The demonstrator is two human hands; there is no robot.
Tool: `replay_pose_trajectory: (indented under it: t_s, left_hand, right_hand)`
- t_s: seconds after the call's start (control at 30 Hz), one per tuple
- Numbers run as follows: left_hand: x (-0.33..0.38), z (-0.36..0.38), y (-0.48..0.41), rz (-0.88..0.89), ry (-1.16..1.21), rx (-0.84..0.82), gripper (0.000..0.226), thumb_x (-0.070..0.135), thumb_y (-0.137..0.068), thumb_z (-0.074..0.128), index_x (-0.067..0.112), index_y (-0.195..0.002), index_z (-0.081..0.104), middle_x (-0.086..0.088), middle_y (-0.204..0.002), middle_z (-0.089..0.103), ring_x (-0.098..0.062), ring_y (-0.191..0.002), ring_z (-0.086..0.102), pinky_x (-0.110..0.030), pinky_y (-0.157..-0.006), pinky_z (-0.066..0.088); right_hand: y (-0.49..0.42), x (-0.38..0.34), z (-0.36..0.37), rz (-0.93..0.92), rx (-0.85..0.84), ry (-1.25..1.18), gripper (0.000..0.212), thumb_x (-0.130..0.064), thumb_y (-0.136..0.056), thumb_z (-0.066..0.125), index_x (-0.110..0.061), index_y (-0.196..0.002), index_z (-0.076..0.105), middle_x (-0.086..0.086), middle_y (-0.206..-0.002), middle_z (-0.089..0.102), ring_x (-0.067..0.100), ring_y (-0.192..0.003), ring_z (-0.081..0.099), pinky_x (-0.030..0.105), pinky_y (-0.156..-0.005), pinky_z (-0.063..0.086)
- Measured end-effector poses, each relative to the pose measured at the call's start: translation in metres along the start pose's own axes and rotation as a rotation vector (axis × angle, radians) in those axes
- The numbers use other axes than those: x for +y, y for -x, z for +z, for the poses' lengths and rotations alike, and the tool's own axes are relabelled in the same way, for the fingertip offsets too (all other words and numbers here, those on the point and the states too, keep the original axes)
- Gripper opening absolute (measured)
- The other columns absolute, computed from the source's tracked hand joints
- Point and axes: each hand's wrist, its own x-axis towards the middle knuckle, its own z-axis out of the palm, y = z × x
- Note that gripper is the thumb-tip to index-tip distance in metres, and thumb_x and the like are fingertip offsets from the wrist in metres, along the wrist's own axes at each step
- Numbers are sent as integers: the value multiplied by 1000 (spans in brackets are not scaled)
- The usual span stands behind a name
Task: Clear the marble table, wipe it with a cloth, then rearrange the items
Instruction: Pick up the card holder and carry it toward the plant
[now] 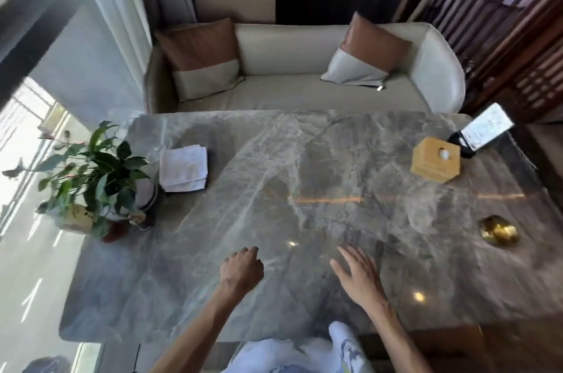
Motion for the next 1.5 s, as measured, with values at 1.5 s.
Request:
replay_pose_trajectory:
  t_s: [1.5]
  left_hand:
    - [793, -65, -396, 28, 652, -125, 76, 58, -90, 48, 10, -145, 29, -22, -144, 45, -37, -131, 47, -48, -108, 40]
  right_hand:
    - [-426, 462, -304, 194, 10, -764, 58, -41, -92, 59, -23, -144, 42, -2, -141, 54, 16, -128, 52, 29, -98, 41]
